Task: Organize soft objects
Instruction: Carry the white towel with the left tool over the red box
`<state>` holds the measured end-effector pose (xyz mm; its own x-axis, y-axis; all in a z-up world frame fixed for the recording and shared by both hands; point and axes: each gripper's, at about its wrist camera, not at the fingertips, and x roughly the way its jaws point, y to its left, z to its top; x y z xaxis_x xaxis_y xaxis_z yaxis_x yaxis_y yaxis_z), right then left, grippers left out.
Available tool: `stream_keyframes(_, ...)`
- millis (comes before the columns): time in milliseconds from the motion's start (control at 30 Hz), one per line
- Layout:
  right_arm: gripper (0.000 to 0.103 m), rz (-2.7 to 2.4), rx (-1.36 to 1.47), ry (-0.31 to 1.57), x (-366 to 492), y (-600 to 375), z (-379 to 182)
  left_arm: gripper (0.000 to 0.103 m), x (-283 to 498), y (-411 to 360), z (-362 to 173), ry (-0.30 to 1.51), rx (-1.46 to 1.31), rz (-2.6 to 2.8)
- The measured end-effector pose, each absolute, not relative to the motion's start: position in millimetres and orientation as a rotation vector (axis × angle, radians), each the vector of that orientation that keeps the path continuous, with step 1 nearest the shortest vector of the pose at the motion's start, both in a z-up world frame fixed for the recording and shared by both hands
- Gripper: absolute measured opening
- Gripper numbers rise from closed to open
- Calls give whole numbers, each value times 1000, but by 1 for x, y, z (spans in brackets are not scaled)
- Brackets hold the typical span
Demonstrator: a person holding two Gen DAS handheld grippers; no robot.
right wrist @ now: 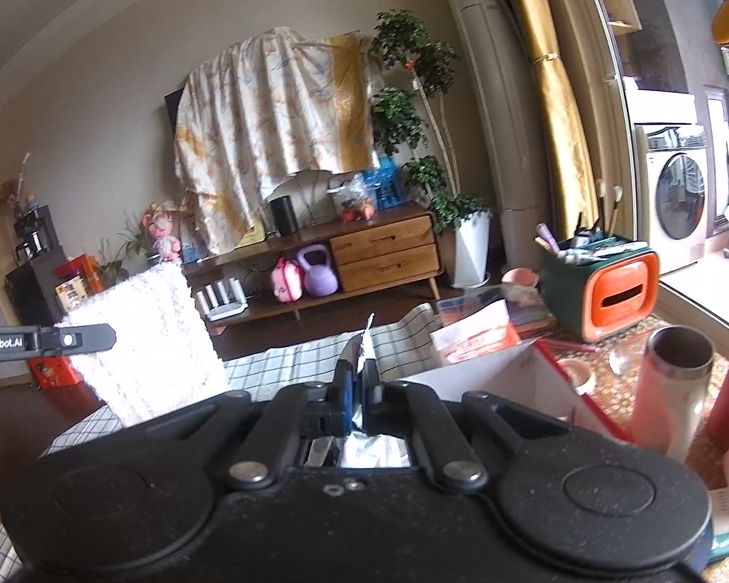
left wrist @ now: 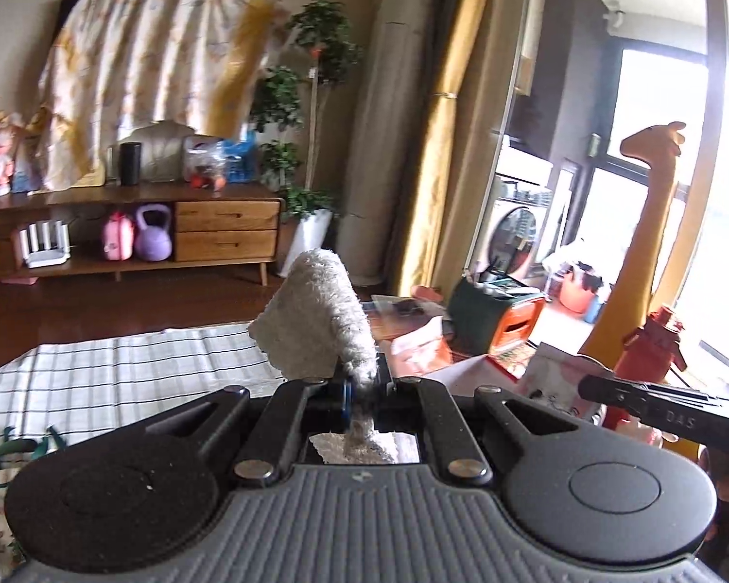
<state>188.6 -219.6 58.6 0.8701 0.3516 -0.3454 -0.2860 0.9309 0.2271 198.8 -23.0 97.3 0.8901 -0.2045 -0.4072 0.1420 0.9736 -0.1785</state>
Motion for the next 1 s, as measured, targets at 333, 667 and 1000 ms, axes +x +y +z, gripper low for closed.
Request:
stream_keyframes(333,3,239,160,379,217,-267,50,7,236,-98,85,475,-117,-289)
stream_keyframes(667,3,159,215,420,250,-307,17,7,268,-150,58,509,-104,-356)
stream_keyframes(1000,3,203,242,479,271,-315,-20,7,304,-173,11,588,-76,-352)
